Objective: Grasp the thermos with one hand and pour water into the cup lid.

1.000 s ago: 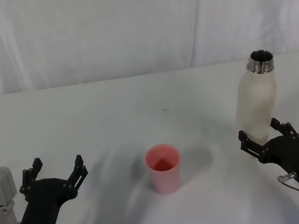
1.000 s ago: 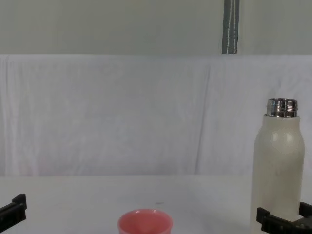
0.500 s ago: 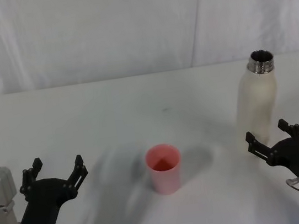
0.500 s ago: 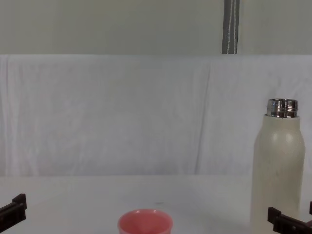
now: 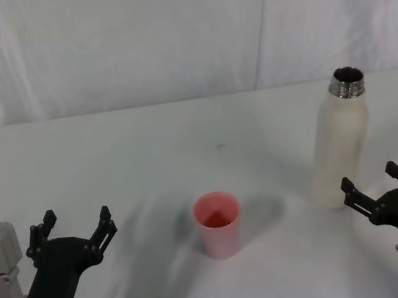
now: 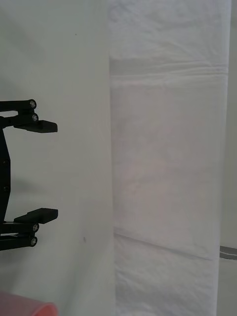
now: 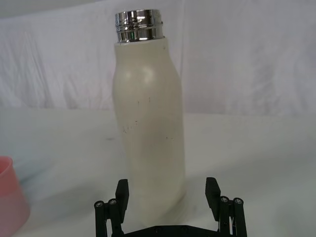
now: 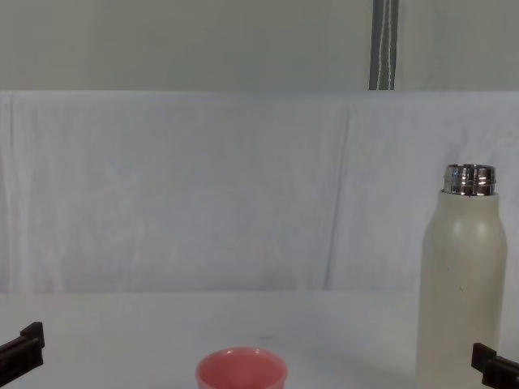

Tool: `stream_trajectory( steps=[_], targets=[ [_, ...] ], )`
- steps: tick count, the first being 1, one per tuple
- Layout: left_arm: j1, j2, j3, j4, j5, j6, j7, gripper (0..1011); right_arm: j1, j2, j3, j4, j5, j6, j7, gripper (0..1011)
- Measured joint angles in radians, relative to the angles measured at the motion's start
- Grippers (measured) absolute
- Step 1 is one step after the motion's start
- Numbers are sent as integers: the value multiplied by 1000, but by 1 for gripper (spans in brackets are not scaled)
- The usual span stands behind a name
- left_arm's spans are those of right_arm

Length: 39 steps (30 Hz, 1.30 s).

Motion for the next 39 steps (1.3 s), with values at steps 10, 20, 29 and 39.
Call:
stream_trajectory(
  steps=[10, 20, 29, 39],
  targets=[
    [0, 0, 0, 0, 0, 0, 0, 1001, -30, 3, 9, -35, -22, -20, -21, 1001],
    [0, 0, 0, 0, 0, 0, 0, 1001, -35, 5, -1, -51, -94, -38, -35, 1001],
    [0, 0, 0, 0, 0, 0, 0, 1001, -39, 3, -13, -58, -167, -56, -47, 1001],
    [0, 0, 0, 0, 0, 0, 0, 1001, -52, -1, -16, -71, -204, -63, -43, 1001]
  ],
)
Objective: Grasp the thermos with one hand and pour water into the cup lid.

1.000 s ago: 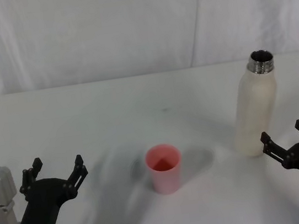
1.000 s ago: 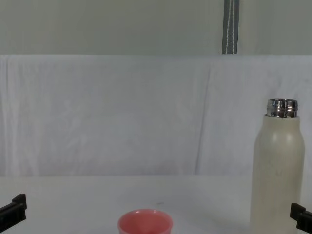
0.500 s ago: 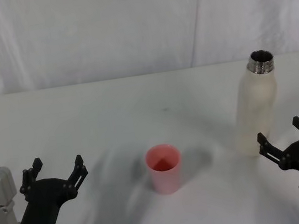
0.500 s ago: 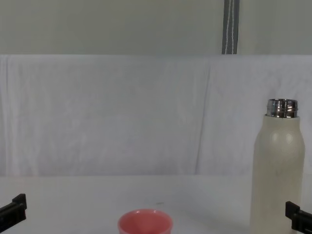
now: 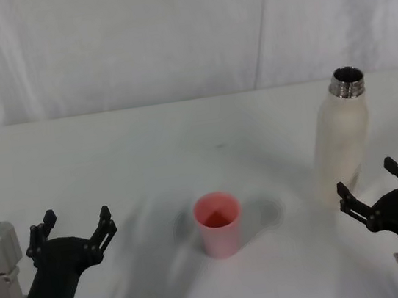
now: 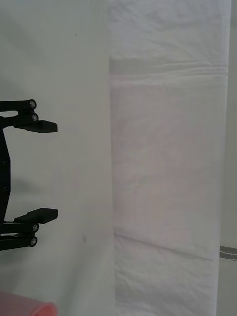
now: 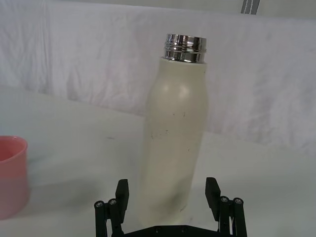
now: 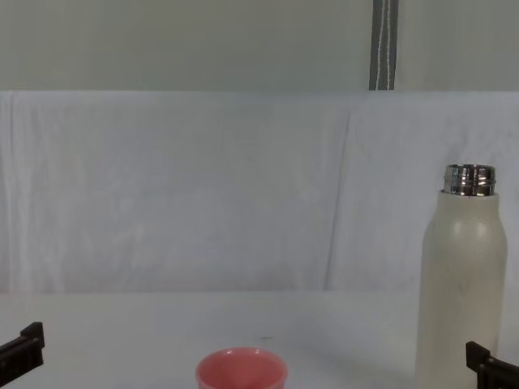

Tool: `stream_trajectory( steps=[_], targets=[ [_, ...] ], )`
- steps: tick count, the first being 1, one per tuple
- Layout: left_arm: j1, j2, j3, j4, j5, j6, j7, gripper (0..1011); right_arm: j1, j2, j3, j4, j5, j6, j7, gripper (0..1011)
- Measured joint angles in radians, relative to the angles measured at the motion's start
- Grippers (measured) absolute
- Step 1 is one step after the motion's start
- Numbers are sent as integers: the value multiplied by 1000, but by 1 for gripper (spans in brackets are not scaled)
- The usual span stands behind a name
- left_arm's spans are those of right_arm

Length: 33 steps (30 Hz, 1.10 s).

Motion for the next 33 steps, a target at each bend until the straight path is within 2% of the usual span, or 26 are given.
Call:
stream_trajectory(
  steps=[13, 33],
  targets=[
    [0, 0, 0, 0, 0, 0, 0, 1001, -8, -18, 5, 1, 13, 1, 15, 1001],
    [0, 0, 0, 0, 0, 0, 0, 1001, 0, -28, -15, 9, 13, 10, 20, 1001]
  ],
)
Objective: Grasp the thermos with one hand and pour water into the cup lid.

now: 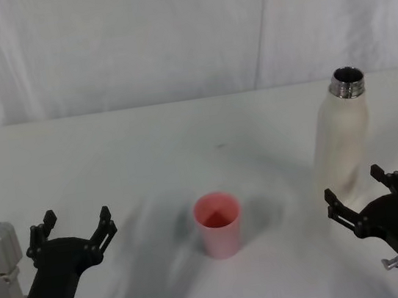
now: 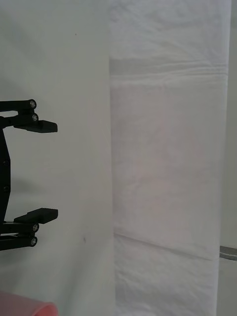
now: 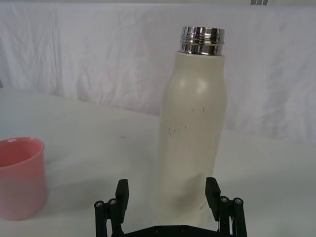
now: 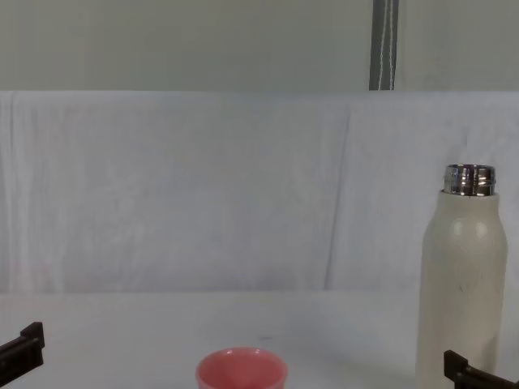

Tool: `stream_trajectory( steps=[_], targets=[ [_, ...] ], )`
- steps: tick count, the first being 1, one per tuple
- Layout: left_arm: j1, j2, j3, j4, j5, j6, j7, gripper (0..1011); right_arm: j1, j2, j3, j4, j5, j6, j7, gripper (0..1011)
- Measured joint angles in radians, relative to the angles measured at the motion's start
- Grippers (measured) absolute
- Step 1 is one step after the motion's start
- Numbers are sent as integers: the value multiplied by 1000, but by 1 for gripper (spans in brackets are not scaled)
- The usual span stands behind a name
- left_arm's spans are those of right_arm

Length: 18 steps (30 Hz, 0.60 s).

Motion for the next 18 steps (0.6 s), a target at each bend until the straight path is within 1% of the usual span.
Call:
stream_trajectory(
  steps=[6, 18],
  targets=[
    [0, 0, 0, 0, 0, 0, 0, 1001, 9, -1, -2, 2, -3, 2, 0, 1001],
    [0, 0, 0, 0, 0, 0, 0, 1001, 8, -1, -2, 2, -3, 2, -1, 1001]
  ],
)
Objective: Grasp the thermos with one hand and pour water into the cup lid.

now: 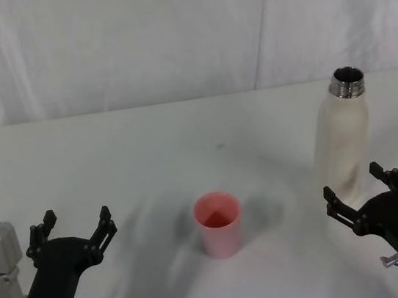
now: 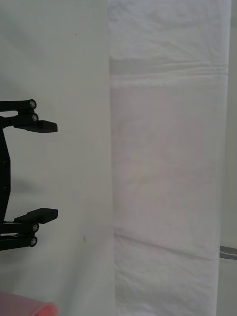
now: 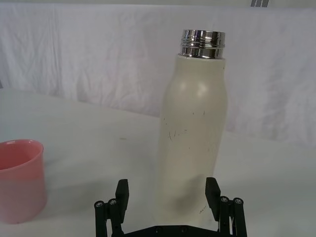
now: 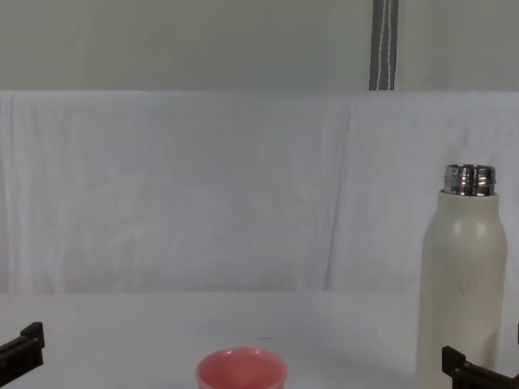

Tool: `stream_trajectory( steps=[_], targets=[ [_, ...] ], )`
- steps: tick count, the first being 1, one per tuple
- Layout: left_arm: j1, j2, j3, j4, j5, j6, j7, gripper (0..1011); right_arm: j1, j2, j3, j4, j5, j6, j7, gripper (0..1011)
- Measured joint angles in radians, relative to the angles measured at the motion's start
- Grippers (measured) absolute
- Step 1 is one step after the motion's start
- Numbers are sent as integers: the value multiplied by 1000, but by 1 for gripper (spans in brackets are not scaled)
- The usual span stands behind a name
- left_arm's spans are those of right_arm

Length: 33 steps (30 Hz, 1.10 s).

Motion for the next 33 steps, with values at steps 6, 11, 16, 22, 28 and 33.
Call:
stream_trajectory(
  steps=[6, 11, 16, 22, 28, 33],
  targets=[
    [0, 0, 0, 0, 0, 0, 0, 1001, -1, 0, 0, 0, 0, 0, 0, 1001],
    [0, 0, 0, 0, 0, 0, 0, 1001, -1, 0, 0, 0, 0, -1, 0, 1001],
    [0, 0, 0, 0, 0, 0, 0, 1001, -1, 0, 1, 0, 0, -1, 0, 1001],
    [0, 0, 0, 0, 0, 0, 0, 1001, -1, 0, 1, 0, 0, -1, 0, 1001],
    [0, 0, 0, 0, 0, 0, 0, 1001, -1, 0, 1, 0, 0, -1, 0, 1001],
    [0, 0, 0, 0, 0, 0, 0, 1001, -1, 0, 1, 0, 0, -1, 0, 1001]
  ],
)
